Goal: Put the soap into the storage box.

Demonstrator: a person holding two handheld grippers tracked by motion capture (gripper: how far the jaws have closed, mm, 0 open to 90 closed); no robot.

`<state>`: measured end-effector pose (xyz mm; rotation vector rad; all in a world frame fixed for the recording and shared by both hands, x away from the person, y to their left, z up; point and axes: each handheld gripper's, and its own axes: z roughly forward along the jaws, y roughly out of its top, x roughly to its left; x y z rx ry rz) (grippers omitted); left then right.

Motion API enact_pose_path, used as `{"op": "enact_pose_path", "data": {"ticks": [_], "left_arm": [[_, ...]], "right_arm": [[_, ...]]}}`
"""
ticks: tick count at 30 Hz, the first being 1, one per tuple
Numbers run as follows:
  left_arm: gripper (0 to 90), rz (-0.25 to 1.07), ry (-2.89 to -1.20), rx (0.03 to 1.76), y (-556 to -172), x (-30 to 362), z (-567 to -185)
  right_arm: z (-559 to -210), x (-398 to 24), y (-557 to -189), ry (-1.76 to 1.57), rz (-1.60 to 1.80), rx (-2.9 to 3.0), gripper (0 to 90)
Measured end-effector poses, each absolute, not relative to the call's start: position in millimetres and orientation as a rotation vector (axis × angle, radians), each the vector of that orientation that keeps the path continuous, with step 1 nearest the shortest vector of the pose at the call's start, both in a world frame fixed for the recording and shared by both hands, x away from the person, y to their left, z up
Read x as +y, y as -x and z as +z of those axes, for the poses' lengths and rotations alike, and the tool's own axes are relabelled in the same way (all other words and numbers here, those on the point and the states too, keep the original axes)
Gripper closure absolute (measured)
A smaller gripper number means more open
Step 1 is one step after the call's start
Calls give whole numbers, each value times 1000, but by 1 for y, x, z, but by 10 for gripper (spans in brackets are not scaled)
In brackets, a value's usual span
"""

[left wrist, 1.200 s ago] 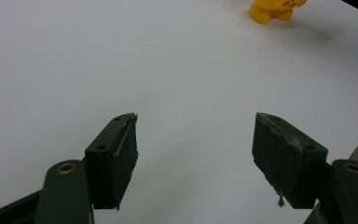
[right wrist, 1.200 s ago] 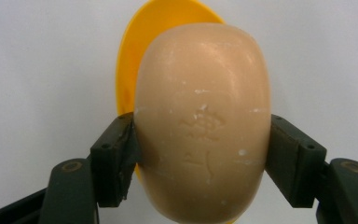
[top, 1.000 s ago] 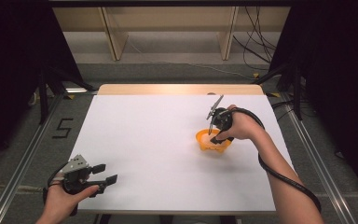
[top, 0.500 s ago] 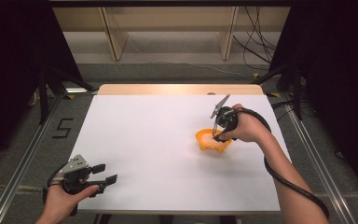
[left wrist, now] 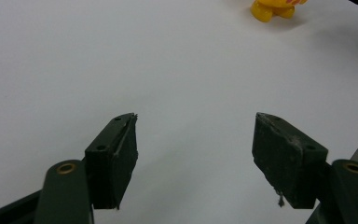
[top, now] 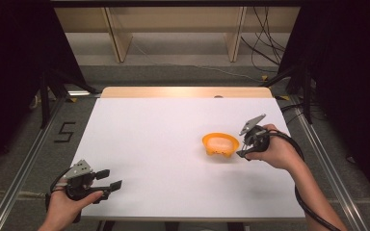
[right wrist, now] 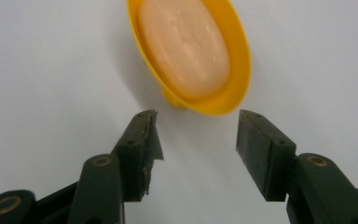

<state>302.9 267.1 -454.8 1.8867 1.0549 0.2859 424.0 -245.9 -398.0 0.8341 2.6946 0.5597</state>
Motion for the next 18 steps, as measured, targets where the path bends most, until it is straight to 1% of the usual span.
{"op": "enact_pose_path", "data": {"ticks": [7, 18], "left_arm": [[306, 282, -1905, 1059, -303, 266, -456], [306, 269, -1909, 1059, -304, 264, -459]], "right_arm": [[-426, -269, -407, -954, 609, 2644, 496], [-450, -285, -398, -1114, 709, 2472, 483]]}}
